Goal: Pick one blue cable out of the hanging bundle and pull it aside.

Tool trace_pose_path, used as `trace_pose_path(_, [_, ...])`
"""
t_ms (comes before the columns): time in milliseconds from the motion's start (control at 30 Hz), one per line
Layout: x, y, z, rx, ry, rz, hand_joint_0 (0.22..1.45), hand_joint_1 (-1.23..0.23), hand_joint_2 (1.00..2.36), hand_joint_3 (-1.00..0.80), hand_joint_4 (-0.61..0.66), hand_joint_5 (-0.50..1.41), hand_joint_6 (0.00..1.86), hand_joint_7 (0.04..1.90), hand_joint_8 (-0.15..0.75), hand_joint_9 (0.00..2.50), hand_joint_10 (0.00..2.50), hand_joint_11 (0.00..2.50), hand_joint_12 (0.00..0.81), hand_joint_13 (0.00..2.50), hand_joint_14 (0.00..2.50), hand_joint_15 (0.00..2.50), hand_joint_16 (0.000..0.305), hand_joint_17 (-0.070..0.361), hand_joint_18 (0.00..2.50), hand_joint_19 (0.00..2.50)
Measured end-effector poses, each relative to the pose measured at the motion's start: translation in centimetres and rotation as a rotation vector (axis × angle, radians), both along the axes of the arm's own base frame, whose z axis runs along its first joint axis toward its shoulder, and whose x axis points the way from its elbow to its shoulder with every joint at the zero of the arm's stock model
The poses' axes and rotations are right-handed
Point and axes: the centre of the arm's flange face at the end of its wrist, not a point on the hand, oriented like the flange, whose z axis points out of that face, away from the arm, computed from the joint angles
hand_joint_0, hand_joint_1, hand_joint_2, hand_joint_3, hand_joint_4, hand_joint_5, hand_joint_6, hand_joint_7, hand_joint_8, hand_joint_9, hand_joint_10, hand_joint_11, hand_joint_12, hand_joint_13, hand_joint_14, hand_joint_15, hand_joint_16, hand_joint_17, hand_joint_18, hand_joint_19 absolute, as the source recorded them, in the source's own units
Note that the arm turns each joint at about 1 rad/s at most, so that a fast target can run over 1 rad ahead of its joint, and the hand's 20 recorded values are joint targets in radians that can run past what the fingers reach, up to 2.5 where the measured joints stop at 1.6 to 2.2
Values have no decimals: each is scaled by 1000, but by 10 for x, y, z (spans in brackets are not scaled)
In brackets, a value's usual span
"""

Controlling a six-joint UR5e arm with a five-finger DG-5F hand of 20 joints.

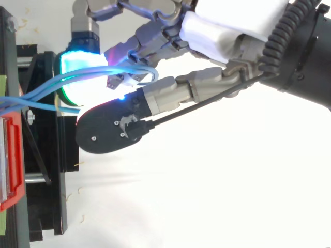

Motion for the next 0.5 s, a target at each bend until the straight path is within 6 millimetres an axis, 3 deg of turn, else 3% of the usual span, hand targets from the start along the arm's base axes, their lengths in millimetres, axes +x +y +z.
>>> trace_pose_path(100, [0, 0, -1, 0, 1, 1, 476, -604, 1000, -500, -54, -113, 720, 1263, 231, 892, 12, 391, 405, 665, 19, 445, 57, 129, 533, 529])
trace_pose_path(200, [0, 0, -1, 1, 2, 2, 491, -446, 1000, -500, -41, -96, 672, 1318, 234, 921, 15, 389, 413, 685, 19, 452, 58, 131, 545, 553])
trace_pose_path(500, [0, 0, -2, 0, 3, 2, 497, -326, 1000, -500, -42, -90, 651, 1350, 244, 954, 12, 394, 419, 702, 19, 469, 59, 133, 549, 573])
